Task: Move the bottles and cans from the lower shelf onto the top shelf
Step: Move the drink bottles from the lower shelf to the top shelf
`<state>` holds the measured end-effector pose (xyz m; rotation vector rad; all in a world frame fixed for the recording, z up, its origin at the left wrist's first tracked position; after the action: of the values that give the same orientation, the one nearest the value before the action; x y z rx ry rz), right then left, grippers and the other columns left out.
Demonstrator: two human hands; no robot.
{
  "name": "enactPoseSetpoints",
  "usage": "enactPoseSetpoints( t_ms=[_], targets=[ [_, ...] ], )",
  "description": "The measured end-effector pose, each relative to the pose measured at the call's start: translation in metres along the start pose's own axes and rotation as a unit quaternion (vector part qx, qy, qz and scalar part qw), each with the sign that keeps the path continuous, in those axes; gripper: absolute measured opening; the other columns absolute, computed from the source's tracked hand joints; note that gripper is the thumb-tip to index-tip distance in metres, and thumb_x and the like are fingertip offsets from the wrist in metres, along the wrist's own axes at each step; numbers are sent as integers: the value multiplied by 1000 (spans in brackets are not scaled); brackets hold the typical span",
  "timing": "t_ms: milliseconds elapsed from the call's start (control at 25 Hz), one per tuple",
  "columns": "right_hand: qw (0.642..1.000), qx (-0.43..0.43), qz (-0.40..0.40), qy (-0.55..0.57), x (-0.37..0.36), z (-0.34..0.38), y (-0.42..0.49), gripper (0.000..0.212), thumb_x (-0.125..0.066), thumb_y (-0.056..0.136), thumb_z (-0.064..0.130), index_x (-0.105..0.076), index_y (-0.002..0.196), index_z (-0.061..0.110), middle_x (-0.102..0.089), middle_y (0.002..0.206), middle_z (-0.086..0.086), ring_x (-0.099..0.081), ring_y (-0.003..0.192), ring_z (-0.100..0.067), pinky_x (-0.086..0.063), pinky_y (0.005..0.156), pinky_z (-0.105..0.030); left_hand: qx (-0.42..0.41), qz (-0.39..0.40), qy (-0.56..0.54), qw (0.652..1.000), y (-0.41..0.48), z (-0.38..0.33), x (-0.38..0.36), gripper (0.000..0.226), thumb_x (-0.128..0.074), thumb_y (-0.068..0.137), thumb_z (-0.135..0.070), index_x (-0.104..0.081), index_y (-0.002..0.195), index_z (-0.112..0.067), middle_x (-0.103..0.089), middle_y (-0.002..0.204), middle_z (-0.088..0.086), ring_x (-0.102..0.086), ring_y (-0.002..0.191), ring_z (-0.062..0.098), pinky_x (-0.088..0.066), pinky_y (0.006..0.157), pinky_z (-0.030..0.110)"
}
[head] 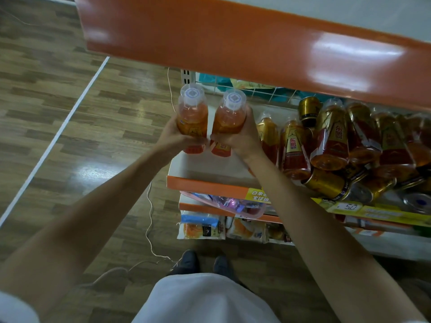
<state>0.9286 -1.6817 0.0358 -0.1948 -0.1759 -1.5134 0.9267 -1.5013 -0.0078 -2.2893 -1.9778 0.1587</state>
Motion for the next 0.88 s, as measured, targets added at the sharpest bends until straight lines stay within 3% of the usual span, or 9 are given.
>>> enactPoseSetpoints(
  t_ms=[120, 280, 360, 440, 520, 640, 760, 880],
  targets=[
    [998, -37, -25, 39, -1, -10, -1, 93, -89, 38, 24, -47, 121, 17, -63, 118, -8, -63, 108, -23, -55, 93, -46, 5, 9, 17, 1000, 4, 3, 4, 87, -90, 48, -10, -53, 126, 4, -67, 112, 20, -69, 102, 26, -56, 86, 34],
    [999, -45, -23, 11, -1, -13, -2, 90, -92, 40, 34, -50, 118, 23, -66, 113, -1, -66, 104, -16, -56, 92, -42, 2, -20, 3, 1000, 6, 1, 7, 73, -88, 56, -8, -55, 121, 5, -66, 110, 25, -69, 100, 32, -57, 87, 40],
    [999, -35, -31, -27, -2, -9, -3, 87, -96, 50, 30, -49, 123, 20, -65, 109, 5, -65, 98, -5, -55, 88, -26, -3, -41, -14, 999, 5, -2, 11, 70, -87, 57, -17, -57, 116, 5, -67, 107, 25, -69, 96, 32, -58, 84, 41],
    [996, -27, -62, -52, -2, -1, -6, 76, -94, 60, 25, -49, 121, 14, -60, 97, 15, -58, 84, 7, -45, 71, -3, 0, -45, -27, 999, 3, -4, 12, 68, -87, 59, -17, -58, 116, 6, -69, 106, 23, -70, 95, 32, -58, 83, 41],
    [994, -22, -90, -61, -3, 4, -9, 69, -91, 64, 24, -49, 118, 14, -55, 91, 19, -54, 78, 10, -40, 62, 1, 0, -41, -31, 999, -1, -7, 9, 65, -87, 62, -14, -58, 117, 5, -70, 104, 18, -71, 95, 29, -58, 81, 39],
    [994, -22, -99, -41, -1, 7, -16, 66, -90, 67, 21, -46, 116, 20, -58, 94, 16, -58, 83, 5, -45, 66, -3, -18, -24, -42, 999, -12, -20, 4, 60, -86, 60, -23, -61, 111, -3, -71, 96, 9, -71, 90, 25, -59, 78, 36],
    [994, -14, -103, -24, 7, 13, -29, 65, -90, 67, 24, -46, 115, 23, -61, 97, 12, -64, 88, -3, -54, 74, -19, -35, 5, -69, 997, -25, -30, -4, 45, -82, 68, -21, -61, 106, -9, -70, 94, 9, -70, 90, 27, -59, 81, 40],
    [995, -1, -99, -24, 12, 18, -46, 67, -90, 68, 23, -49, 121, 14, -64, 102, 5, -65, 91, -5, -56, 75, -19, -32, 18, -48, 998, -41, -35, -15, 50, -81, 71, -24, -59, 112, -5, -69, 98, 11, -69, 94, 27, -58, 86, 42]
  ],
)
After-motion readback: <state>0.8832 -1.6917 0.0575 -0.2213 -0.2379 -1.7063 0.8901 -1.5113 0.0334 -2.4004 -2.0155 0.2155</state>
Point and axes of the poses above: each hand's wrist, its own y-axis towards the middle knuckle, its own x-axis out of the back of the hand, z = x × y, the point moved 10 cm from there along y, towards the middle knuckle
